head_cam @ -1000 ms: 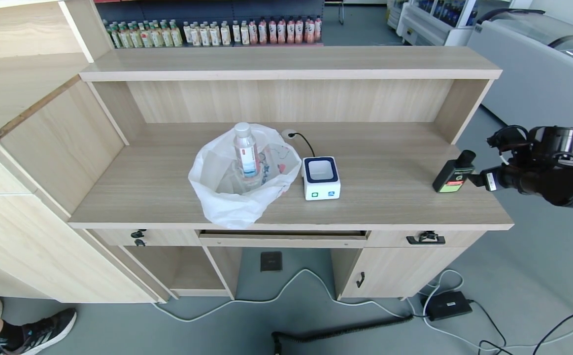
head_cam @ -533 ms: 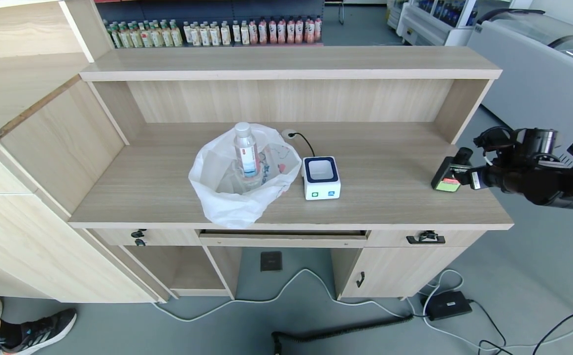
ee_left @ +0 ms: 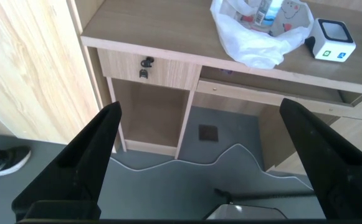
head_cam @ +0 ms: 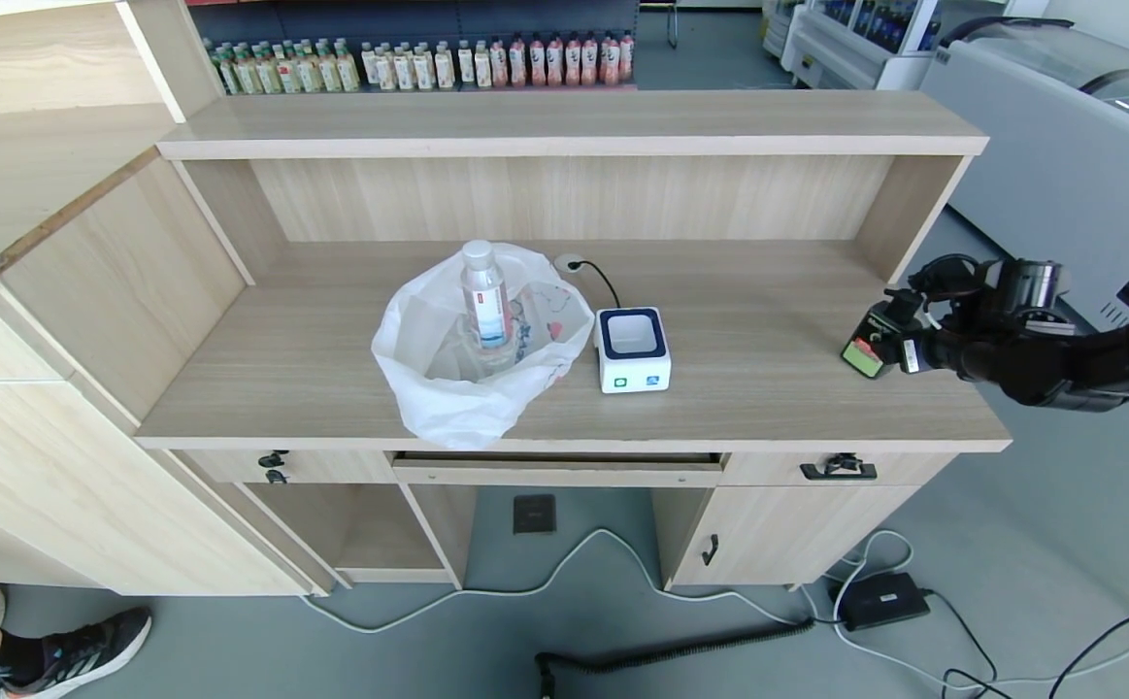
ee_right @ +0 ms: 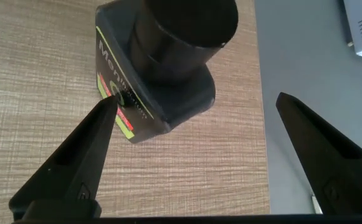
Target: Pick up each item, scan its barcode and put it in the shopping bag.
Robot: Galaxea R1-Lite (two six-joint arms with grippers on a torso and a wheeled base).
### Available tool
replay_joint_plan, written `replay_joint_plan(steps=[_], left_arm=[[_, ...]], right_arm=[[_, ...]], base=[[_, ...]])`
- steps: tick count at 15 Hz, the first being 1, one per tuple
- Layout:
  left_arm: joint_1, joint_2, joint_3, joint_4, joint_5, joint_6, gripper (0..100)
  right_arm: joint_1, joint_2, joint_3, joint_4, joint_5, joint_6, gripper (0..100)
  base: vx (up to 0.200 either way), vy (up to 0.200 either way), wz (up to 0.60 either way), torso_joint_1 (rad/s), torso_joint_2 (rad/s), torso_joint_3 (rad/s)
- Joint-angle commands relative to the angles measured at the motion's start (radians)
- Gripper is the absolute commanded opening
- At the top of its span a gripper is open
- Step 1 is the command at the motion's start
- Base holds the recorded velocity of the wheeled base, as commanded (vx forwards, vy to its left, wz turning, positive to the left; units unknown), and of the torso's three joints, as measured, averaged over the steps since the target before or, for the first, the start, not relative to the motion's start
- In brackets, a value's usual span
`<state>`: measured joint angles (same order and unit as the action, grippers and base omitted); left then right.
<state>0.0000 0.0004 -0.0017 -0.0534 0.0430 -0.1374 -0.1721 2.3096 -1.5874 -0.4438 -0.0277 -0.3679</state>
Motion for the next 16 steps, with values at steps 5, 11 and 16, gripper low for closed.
replay_joint_plan(steps=[5,11,16], left_arm=[[0.000,0.000,0.000,0.000,0.002,-0.001,100],[0.000,0.000,0.000,0.000,0.000,-0.001,100],[0.000,0.000,0.000,0.000,0.000,-0.001,100]], right_arm=[[0.046,0.028,-0.017,-0.018,0.003,0.078,100],[0.059,0.079,-0.089,-0.030,0.005,0.078,100],[0.069,0.116,-0.132,-0.030,0.031,0.078,100]], base=[[0.000,0.000,0.00,0.000,0.00,0.000],[0.000,0.000,0.00,0.000,0.00,0.000],[0.000,0.000,0.00,0.000,0.00,0.000]])
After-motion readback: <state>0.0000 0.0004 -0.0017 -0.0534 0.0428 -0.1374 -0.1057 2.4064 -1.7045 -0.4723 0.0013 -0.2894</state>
